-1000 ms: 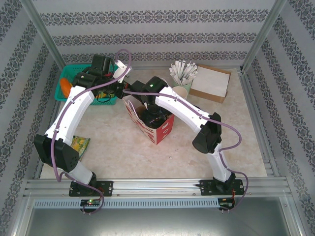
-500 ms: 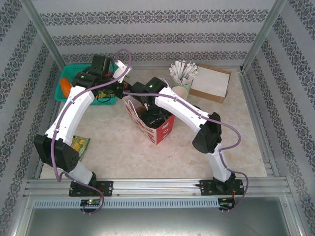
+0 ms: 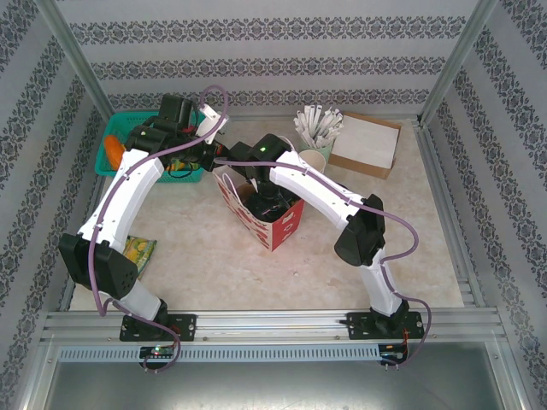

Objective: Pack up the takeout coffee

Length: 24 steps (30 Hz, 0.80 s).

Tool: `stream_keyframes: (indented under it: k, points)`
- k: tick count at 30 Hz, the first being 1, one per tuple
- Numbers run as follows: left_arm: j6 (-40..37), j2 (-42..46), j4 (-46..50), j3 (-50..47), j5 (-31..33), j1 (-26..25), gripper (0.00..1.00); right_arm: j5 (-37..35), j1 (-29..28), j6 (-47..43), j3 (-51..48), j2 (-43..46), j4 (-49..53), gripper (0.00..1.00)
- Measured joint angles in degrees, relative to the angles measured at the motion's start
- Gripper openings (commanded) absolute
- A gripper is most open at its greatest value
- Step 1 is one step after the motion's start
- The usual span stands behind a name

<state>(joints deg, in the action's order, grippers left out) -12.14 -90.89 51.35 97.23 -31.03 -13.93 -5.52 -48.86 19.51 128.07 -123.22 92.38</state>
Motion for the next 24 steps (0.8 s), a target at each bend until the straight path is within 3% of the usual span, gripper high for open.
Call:
stream_keyframes:
  k: [24]
  points:
    - [-0.02,0.00,0.00,0.00,0.02,0.00,0.00,0.02,0.00,-0.17,-0.74,-0.09,-0.39,0.65]
